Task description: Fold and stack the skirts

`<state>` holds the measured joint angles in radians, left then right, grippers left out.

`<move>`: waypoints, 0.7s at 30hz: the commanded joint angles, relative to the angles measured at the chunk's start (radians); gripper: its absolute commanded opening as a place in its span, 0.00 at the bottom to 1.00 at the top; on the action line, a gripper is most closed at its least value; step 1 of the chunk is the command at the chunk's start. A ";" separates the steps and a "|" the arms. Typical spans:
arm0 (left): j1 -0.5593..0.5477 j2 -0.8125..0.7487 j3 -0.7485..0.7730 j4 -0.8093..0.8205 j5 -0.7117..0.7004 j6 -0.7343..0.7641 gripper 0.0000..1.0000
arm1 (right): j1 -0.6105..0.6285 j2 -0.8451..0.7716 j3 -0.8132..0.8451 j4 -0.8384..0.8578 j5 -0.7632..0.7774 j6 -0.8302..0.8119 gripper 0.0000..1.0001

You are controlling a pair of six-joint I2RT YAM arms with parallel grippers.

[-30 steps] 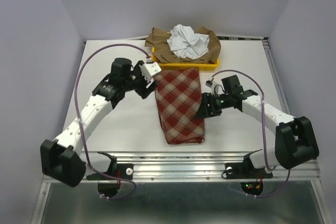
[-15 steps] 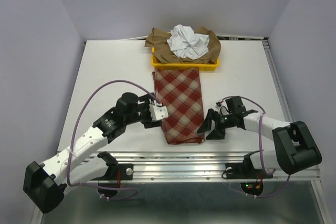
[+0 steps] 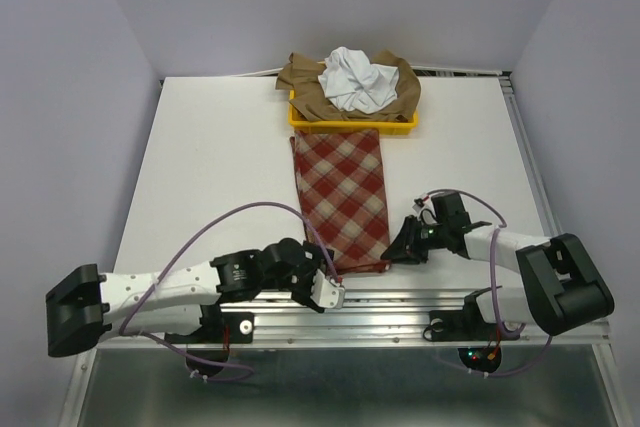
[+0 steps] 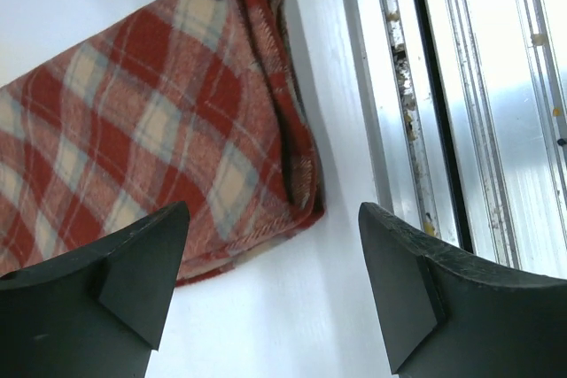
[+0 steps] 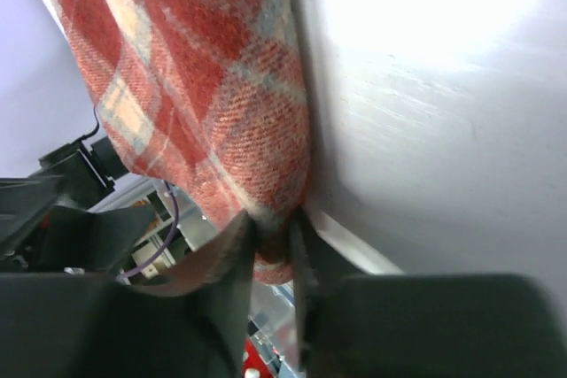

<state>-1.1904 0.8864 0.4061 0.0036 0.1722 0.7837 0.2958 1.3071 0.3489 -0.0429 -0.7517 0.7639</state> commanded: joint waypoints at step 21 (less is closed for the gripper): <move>-0.097 0.411 0.177 0.105 -0.203 -0.032 0.72 | 0.000 -0.069 0.137 0.046 -0.086 0.291 0.01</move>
<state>-1.2819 1.2892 0.5411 0.1040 -0.0280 0.7803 0.2958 1.2766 0.4385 -0.0429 -0.8196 0.9482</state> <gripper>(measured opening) 0.727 0.056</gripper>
